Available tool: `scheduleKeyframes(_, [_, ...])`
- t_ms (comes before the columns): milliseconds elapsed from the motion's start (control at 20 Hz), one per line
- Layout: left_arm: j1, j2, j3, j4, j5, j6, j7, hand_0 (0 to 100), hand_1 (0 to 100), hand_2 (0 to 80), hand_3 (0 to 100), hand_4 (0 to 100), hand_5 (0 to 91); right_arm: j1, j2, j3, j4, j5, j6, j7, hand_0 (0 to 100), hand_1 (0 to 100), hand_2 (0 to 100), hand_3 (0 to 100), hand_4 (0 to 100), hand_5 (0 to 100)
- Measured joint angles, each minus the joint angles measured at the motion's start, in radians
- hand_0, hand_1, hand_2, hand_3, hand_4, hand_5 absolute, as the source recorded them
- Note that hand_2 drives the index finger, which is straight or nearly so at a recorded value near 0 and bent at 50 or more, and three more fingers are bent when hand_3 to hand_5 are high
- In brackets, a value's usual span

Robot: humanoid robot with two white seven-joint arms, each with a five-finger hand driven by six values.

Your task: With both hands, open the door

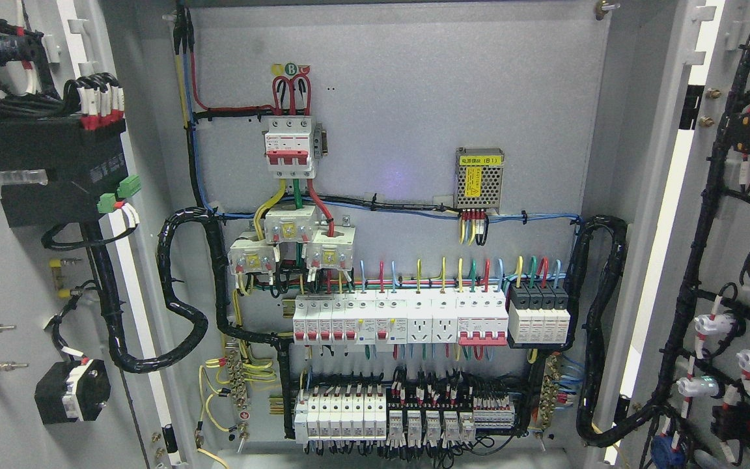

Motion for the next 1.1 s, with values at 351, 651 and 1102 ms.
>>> scheduleKeyframes(351, [0.025,0.022,0.057,0.006,0.061,0.000,-0.001,0,0,0.0,0,4,0.0,0.005,-0.003,-0.025,0.006,-0.025,-0.012,-0.004,0,0,0,0,0,0])
scheduleKeyframes(651, [0.033,0.038,0.099,0.026,0.092,0.000,-0.002,0,0,0.0,0,4,0.0,0.009,-0.004,-0.044,0.017,-0.041,-0.016,0.021,0,0,0,0,0,0])
scheduleKeyframes(1102, [0.016,0.074,0.155,0.086,0.142,0.000,-0.002,0,0,0.0,0,4,0.0,0.018,-0.008,-0.068,0.034,-0.100,-0.019,0.065,0,0,0,0,0,0])
